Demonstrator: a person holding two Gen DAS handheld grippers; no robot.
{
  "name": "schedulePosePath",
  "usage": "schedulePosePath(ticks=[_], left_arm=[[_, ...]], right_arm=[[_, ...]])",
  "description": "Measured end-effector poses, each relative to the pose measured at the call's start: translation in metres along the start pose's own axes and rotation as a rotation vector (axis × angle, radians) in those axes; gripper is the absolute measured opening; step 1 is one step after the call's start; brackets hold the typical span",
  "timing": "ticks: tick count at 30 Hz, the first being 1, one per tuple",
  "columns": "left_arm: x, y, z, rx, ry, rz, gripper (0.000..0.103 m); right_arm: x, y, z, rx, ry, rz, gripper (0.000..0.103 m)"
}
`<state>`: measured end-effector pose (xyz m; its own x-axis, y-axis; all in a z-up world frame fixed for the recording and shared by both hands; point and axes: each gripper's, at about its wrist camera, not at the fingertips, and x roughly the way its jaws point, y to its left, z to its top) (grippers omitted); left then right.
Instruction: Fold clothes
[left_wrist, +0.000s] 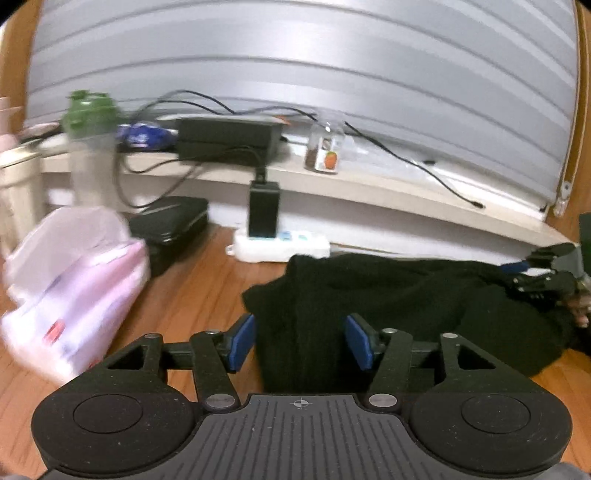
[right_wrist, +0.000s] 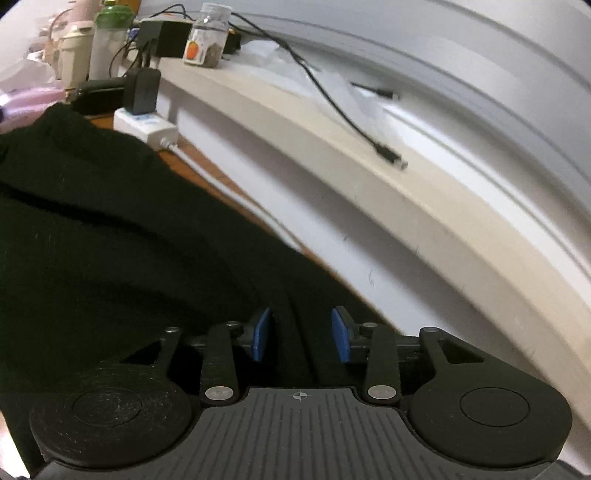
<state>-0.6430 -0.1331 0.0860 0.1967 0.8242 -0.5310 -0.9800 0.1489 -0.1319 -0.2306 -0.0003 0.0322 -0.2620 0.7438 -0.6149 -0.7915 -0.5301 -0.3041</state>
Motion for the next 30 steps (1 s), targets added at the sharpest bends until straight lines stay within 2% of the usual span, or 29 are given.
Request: schedulePosePath(ticks=[6, 7, 8, 10, 11, 17, 18, 20, 22, 24, 26, 27, 28, 29, 30], left_arm=[[0.065, 0.002, 0.028, 0.041, 0.105, 0.061, 0.058], [0.072, 0.002, 0.031, 0.048, 0.112, 0.057, 0.055], [0.074, 0.0, 0.032, 0.058, 0.116, 0.039, 0.052], [0.078, -0.004, 0.033, 0.082, 0.129, 0.005, 0.042], [0.079, -0.007, 0.032, 0.096, 0.135, 0.008, 0.042], [0.079, -0.015, 0.03, 0.15, 0.125, 0.023, 0.04], [0.077, -0.014, 0.031, 0.14, 0.114, 0.023, 0.029], [0.07, -0.012, 0.033, 0.114, 0.092, 0.033, 0.021], [0.049, -0.008, 0.038, 0.08, 0.047, 0.058, 0.019], [0.031, 0.004, 0.042, 0.027, 0.02, 0.062, 0.019], [0.036, 0.01, 0.041, 0.025, 0.066, 0.079, 0.028], [0.042, 0.011, 0.039, 0.036, 0.11, 0.085, 0.031], [0.044, 0.008, 0.036, 0.052, 0.12, 0.118, 0.034], [0.046, 0.005, 0.033, 0.069, 0.12, 0.158, 0.04], [0.043, 0.003, 0.033, 0.067, 0.1, 0.169, 0.043]], right_arm=[[0.0, 0.003, -0.01, 0.019, -0.032, 0.036, 0.035], [0.0, 0.002, -0.01, 0.019, -0.033, 0.046, 0.033], [0.0, 0.002, -0.01, 0.018, -0.034, 0.056, 0.025], [-0.001, 0.003, -0.01, 0.008, -0.038, 0.084, 0.015], [-0.001, 0.003, -0.01, 0.002, -0.04, 0.093, 0.012], [0.001, 0.002, -0.017, 0.014, -0.059, 0.096, 0.013], [0.001, 0.002, -0.019, 0.019, -0.066, 0.096, 0.013], [-0.001, 0.002, -0.02, 0.023, -0.076, 0.091, 0.012], [-0.011, -0.001, -0.017, 0.034, -0.129, 0.082, 0.008], [-0.022, -0.006, -0.012, 0.064, -0.183, 0.089, 0.007], [-0.025, -0.008, -0.003, 0.091, -0.192, 0.107, 0.008], [-0.022, -0.005, 0.0, 0.078, -0.168, 0.095, 0.009], [-0.018, -0.001, 0.002, 0.066, -0.144, 0.083, 0.009], [-0.015, 0.002, 0.005, 0.055, -0.122, 0.072, 0.01], [-0.016, 0.001, 0.004, 0.064, -0.115, 0.079, 0.016]])
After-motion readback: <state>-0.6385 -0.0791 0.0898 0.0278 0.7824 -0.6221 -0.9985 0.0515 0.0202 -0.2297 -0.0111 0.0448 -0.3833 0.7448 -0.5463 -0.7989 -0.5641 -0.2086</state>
